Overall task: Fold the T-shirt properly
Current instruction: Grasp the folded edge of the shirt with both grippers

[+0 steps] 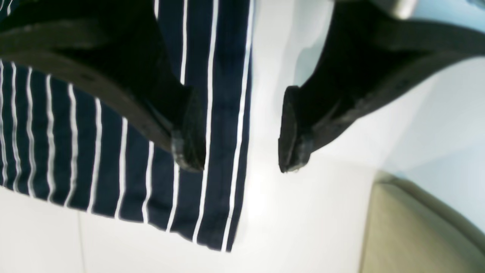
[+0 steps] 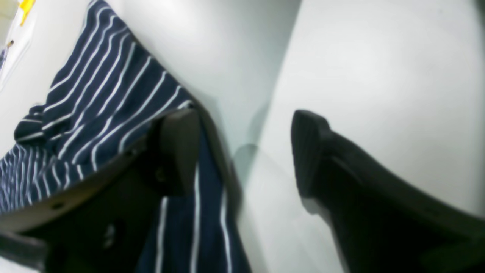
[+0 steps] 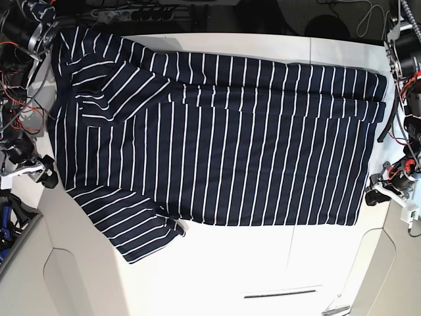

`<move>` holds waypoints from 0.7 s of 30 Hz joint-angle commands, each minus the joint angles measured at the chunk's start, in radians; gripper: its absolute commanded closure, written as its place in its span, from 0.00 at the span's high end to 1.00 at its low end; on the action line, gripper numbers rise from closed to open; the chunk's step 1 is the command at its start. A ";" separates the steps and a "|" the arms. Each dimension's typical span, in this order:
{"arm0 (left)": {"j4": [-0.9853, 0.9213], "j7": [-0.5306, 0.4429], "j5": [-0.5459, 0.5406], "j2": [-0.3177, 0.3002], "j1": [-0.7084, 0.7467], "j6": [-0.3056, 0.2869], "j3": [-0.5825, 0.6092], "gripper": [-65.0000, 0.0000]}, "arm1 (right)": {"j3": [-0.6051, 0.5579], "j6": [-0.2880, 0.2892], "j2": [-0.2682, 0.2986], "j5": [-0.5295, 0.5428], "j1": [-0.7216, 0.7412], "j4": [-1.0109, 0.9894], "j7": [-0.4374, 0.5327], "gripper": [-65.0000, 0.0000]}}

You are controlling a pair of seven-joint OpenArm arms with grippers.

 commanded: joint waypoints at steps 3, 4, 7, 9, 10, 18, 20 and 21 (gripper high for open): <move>-0.059 -0.038 0.021 0.000 -0.054 0.024 0.003 0.52 | 0.001 0.008 -0.005 0.007 0.022 0.009 0.011 0.59; -0.083 -0.038 0.021 0.007 -0.061 0.024 0.003 0.52 | 0.001 0.008 -0.011 0.007 0.022 0.009 0.011 0.59; -0.124 -0.055 0.020 0.032 -0.066 0.024 0.003 0.52 | 0.001 0.008 -0.032 0.008 0.023 0.009 0.011 0.59; -0.132 -0.057 0.020 0.050 -0.066 0.024 0.003 0.52 | 0.001 0.008 -0.048 0.007 0.022 0.009 0.011 0.59; -0.132 -0.058 0.019 0.059 -0.066 0.024 0.003 0.52 | 0.001 0.008 -0.055 0.008 0.022 0.009 0.011 0.59; -0.132 -0.076 0.024 0.121 -0.072 0.024 0.003 0.52 | 0.000 0.012 -0.105 0.008 0.022 0.009 0.010 0.59; -0.132 -0.075 0.026 0.128 -0.075 0.027 0.003 0.52 | 0.000 0.013 -0.113 0.008 0.022 0.009 0.008 0.59; -0.132 -0.075 0.028 0.130 -0.078 0.032 0.003 0.52 | 0.000 0.013 -0.117 0.008 0.022 0.009 0.005 0.59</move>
